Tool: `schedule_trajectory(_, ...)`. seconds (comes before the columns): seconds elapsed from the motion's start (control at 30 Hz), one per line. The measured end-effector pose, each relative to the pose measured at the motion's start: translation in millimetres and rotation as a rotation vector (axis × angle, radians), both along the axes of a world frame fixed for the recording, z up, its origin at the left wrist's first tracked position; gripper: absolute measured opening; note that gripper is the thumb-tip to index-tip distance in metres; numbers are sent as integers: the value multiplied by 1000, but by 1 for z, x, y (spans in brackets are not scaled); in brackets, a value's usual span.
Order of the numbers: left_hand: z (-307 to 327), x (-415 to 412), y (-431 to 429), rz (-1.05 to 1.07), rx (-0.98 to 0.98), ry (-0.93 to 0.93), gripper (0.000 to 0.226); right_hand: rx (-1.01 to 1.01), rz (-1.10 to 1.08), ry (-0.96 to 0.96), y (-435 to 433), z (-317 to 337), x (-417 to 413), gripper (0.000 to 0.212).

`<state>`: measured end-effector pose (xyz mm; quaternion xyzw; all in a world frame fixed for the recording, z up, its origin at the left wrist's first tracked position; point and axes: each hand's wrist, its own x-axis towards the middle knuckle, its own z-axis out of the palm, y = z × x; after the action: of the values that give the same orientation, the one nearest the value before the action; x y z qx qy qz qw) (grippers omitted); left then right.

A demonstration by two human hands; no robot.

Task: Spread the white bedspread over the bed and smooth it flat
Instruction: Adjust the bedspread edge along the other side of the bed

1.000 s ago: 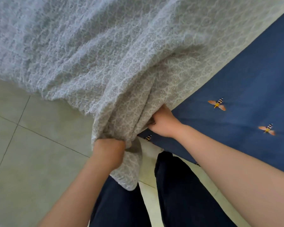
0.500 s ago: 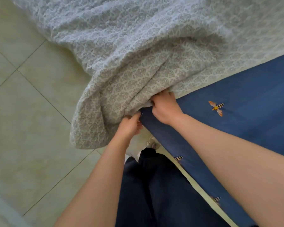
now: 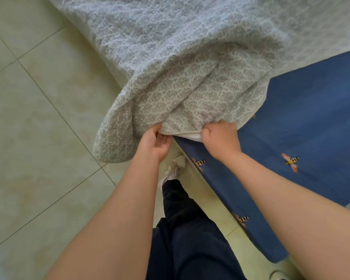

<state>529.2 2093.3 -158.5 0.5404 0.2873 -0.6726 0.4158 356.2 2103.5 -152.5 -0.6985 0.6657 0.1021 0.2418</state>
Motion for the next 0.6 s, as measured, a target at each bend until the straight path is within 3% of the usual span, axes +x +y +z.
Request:
schedule_trajectory(0.2, 22, -41, 84, -101, 31, 61, 21, -43, -73, -1, 82, 16, -47, 38)
schedule_trajectory(0.4, 21, -80, 174, -19, 99, 53, 16, -83, -63, 50, 136, 28, -88, 30)
schedule_trajectory(0.6, 16, -138, 245, -77, 160, 97, 7, -134, -24, 124, 182, 31, -155, 30)
